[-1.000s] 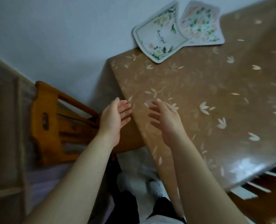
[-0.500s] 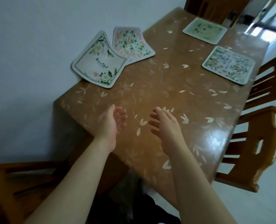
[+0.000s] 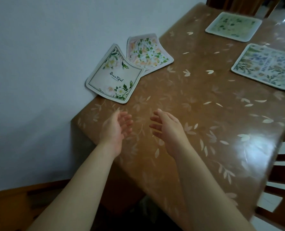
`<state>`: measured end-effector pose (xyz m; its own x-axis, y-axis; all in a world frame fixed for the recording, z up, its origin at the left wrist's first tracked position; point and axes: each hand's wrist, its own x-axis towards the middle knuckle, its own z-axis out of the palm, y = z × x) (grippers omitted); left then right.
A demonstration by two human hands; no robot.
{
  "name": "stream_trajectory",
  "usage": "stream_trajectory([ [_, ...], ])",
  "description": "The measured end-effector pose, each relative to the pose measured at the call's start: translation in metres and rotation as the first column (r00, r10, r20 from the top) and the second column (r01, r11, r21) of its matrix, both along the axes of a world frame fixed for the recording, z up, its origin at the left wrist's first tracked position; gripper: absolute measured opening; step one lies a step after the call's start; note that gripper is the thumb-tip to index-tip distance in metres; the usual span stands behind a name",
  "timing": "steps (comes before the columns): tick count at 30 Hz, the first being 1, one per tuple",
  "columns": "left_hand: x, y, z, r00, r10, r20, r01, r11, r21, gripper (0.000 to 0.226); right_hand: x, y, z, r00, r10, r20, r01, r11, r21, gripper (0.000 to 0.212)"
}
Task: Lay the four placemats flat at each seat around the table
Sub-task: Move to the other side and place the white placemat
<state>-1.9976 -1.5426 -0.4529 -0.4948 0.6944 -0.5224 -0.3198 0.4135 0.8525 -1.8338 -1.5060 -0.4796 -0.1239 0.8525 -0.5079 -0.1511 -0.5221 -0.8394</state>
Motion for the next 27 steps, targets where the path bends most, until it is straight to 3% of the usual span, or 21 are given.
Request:
stream_trajectory([
  [16,-0.151,0.120,-0.073,0.998,-0.002,0.060,0.009,0.994,-0.107,0.031,-0.134,0.104,-0.083,0.992,-0.059,-0.116,0.016,0.939,-0.343,0.035],
  [27,-0.270,0.213,-0.125,0.999,0.028,-0.041,-0.036,0.974,-0.224,0.023,-0.206,0.185,-0.152,0.994,-0.073,-0.087,0.022,0.877,-0.480,0.024],
])
